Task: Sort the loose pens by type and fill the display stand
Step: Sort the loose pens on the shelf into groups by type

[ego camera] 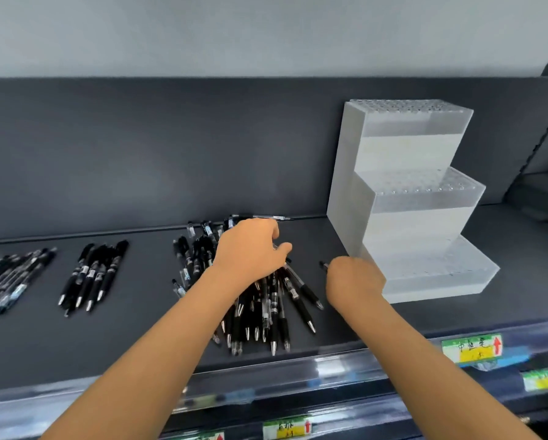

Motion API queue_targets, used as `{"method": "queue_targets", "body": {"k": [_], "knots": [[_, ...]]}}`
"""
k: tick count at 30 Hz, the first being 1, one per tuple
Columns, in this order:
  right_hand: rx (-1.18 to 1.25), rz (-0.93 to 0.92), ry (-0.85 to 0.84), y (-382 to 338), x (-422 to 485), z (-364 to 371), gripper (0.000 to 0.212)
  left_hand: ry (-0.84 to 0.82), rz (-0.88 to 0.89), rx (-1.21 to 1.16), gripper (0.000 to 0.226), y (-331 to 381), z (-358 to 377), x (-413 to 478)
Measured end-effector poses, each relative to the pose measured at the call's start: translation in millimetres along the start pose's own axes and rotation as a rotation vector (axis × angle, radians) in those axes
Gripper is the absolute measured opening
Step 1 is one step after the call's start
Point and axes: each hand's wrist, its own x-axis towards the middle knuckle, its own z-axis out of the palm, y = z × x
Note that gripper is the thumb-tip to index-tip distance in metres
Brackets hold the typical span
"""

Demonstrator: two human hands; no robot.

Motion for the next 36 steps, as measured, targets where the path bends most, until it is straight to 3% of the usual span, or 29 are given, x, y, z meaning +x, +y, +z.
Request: {"method": "queue_targets", "body": {"k": [6,12,18,20,23,26,30,33,36], "knots": [[0.228,-0.158,0.047,-11.8,17.4,2.9,0.007,-0.001,0.015,0.122,0.014,-28.0,10.9,47.2],[0.401,-0.205,0.071,-25.4,44.5,10.9,0.018,-0.117,0.206,0.534,0.012,-53.7,25.8,110.8],[0.584,-0.184,0.012,-38.0,58.8,9.4,0.021,-0.164,0.342,0.666,0.012,-65.9,38.4,136.3],[0.64,-0.194,-0.041,-39.6,62.7,5.7,0.026,-0.169,0.39,0.706,0.018,-66.0,39.4,138.7],[0.668,-0.204,-0.253,-37.8,66.0,-3.4,0.048,-0.203,0.468,0.73,0.017,-62.1,36.2,140.8],[0.695,-0.18,-0.428,-34.0,65.7,-13.4,0.059,-0.192,0.406,0.576,0.007,-58.0,18.1,137.4],[0.706,-0.163,-0.488,-34.8,66.7,-20.3,0.043,-0.161,0.091,-0.042,0.019,-59.6,-10.4,118.1],[0.679,-0.12,-0.4,-40.5,69.3,-13.8,0.038,-0.402,-0.125,-0.39,0.019,-60.5,-23.7,94.7],[0.626,-0.095,-0.256,-44.8,71.1,-3.7,0.045,-0.55,-0.247,-0.48,0.019,-63.5,-22.2,73.8]]}}
